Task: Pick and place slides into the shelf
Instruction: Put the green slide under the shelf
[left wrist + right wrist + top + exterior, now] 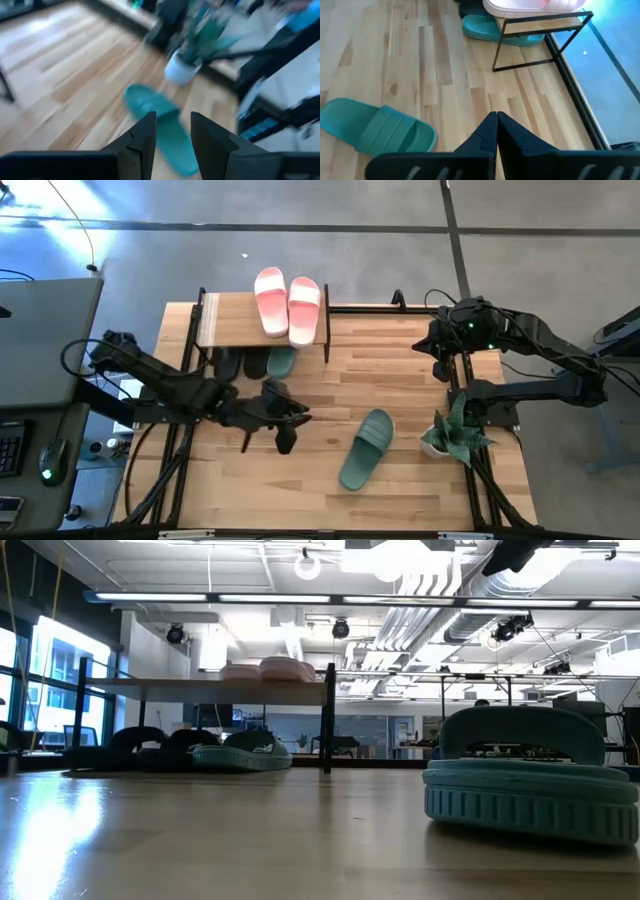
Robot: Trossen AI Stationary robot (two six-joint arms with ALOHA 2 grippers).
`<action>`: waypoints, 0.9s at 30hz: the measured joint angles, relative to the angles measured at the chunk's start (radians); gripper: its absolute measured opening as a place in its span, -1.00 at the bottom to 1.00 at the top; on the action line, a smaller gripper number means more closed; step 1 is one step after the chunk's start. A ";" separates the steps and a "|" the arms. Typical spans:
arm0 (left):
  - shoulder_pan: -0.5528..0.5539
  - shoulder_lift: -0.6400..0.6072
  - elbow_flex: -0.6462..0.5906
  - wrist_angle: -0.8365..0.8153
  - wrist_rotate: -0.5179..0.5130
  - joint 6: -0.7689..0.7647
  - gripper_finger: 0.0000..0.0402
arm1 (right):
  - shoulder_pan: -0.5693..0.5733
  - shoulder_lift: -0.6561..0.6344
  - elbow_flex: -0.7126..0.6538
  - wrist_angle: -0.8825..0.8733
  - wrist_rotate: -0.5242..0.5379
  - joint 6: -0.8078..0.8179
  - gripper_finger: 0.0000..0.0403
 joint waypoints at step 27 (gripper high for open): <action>-0.235 -0.246 0.000 -0.823 -0.383 -0.420 -0.53 | 0.000 0.003 0.000 0.163 -0.119 0.320 -1.00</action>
